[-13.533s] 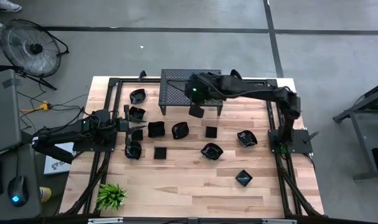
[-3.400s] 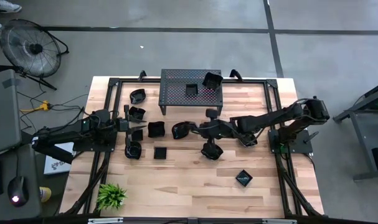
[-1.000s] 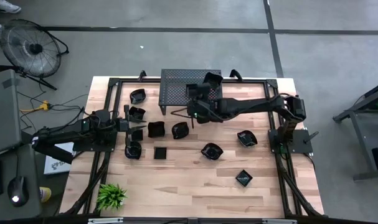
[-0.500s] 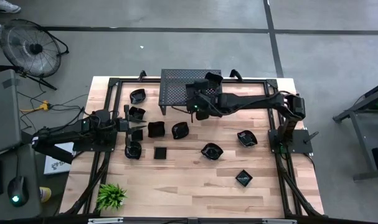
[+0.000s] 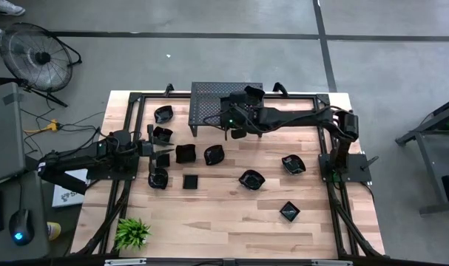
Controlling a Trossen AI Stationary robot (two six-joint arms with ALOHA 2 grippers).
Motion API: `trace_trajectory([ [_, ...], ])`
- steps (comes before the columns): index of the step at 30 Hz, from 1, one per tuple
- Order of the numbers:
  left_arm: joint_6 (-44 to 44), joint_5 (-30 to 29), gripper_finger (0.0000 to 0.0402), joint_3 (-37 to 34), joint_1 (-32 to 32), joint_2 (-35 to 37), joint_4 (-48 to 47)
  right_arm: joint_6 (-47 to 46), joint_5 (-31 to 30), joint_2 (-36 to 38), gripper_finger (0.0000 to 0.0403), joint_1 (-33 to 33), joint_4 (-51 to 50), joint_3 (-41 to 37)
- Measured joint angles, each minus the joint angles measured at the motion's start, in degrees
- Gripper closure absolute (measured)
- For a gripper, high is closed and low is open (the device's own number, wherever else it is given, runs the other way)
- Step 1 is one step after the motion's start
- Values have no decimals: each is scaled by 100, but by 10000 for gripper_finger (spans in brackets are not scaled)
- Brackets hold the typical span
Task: Pick & Place Mini shaped plates
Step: Stack the black square plate on top of the black square plate on the shelf
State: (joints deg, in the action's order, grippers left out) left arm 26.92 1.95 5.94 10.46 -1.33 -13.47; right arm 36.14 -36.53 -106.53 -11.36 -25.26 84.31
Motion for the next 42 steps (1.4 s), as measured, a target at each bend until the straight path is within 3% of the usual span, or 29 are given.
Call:
trace_trajectory([
  [10,0,-1,321,0,1,0,0,32,10,-34,398,-30,-22,0],
  [23,-2,1,321,1,2,1,0,27,3,-34,344,-28,-39,0],
  [30,0,-1,321,1,0,-1,0,15,-286,-9,319,20,-44,0],
  [42,0,0,321,-1,0,0,0,-68,-364,12,306,173,-35,-2],
])
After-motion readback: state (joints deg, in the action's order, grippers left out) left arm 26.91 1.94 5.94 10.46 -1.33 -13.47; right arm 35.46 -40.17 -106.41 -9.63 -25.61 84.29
